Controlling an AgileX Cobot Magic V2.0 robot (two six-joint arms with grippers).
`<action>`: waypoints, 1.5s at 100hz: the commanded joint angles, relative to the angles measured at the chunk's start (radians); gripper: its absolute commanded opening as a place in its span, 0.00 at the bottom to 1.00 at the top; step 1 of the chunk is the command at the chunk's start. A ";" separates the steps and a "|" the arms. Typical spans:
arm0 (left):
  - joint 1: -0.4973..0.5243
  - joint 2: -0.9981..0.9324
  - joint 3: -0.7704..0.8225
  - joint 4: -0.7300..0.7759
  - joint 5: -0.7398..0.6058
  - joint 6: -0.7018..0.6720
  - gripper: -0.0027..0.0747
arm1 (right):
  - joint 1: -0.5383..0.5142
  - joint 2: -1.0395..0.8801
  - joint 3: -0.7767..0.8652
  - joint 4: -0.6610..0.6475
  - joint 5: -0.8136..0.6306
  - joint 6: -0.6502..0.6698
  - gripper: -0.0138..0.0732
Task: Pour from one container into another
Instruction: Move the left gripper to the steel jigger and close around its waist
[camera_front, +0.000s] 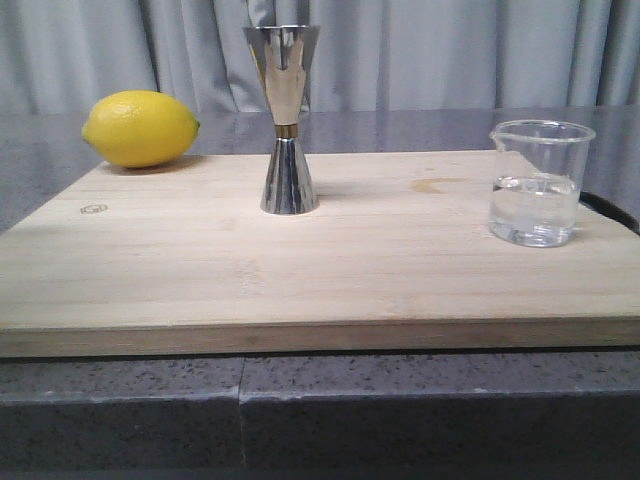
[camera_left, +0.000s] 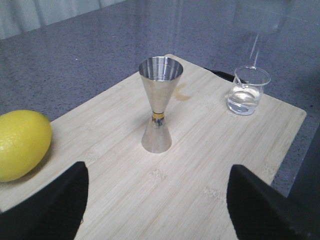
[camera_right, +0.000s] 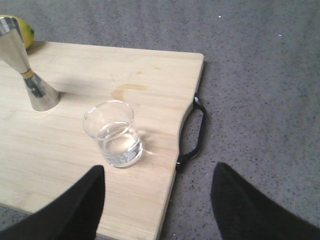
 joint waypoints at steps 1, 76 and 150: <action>-0.013 0.065 -0.034 -0.119 0.056 0.095 0.73 | 0.002 0.021 -0.034 0.045 -0.043 -0.062 0.64; -0.200 0.585 -0.074 -0.538 0.135 0.630 0.73 | 0.002 0.036 -0.032 0.050 -0.011 -0.077 0.64; -0.334 0.787 -0.279 -0.551 0.152 0.678 0.73 | 0.002 0.036 -0.032 0.050 -0.011 -0.077 0.64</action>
